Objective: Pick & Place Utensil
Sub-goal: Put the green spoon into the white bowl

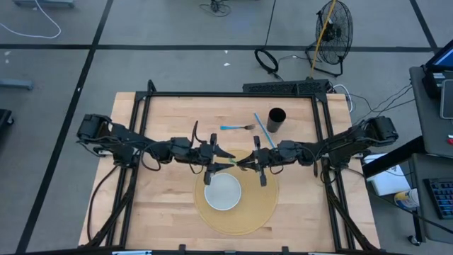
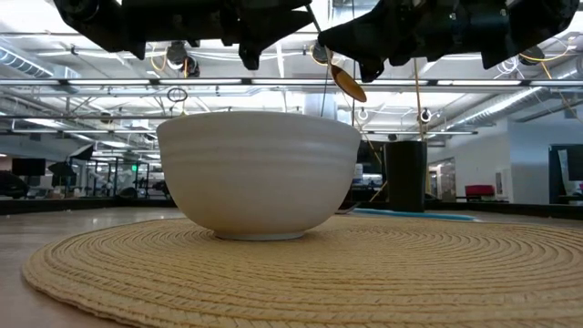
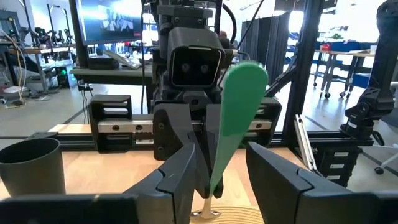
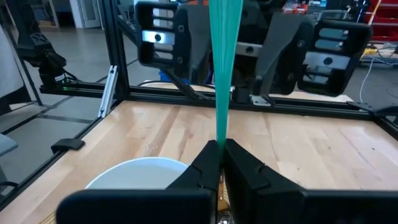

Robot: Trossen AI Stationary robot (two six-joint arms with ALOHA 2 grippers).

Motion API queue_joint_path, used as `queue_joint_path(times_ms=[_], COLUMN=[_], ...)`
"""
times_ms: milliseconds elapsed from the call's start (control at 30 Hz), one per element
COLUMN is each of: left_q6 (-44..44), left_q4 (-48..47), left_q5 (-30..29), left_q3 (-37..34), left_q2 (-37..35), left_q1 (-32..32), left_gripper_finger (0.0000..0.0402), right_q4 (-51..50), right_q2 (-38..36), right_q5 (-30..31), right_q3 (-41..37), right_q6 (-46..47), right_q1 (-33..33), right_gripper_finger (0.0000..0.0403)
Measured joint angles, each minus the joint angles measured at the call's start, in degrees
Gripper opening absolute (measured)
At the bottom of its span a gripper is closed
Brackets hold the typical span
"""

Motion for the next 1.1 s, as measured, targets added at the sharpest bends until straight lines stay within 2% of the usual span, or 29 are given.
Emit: queue_joint_path(times_ms=[133,400,500,700,933,1100], left_q6=[-0.98,-0.94,-0.51,0.77,0.44,0.52], left_q4=[3.01,2.31,2.12,1.97,1.97,1.92], left_q5=[0.11,0.39,0.48,0.47,0.47,2.39], left_q3=[0.02,1.46,1.49,1.49,1.49,1.51], left_q2=[1.94,3.08,3.08,3.08,3.06,3.06], left_q1=[0.00,0.11,0.11,0.11,0.11,0.15], left_gripper_finger=[0.0137,0.0117,0.0094,0.0021,0.0039,0.0021], right_q4=[0.05,-0.25,-0.49,-0.56,-0.53,-0.47], right_q2=[0.00,0.00,0.00,0.00,0.00,0.00], right_q5=[-0.03,-0.03,-0.03,0.01,-0.01,-0.28], right_q3=[0.00,0.00,0.00,0.00,-0.02,-0.02], right_q6=[-0.10,-0.08,-0.05,0.32,0.16,0.40], right_q1=[-0.04,-0.07,-0.07,-0.07,-0.07,-0.04], right_gripper_finger=[0.0004,0.0004,0.0004,0.0004,0.0004,0.0008])
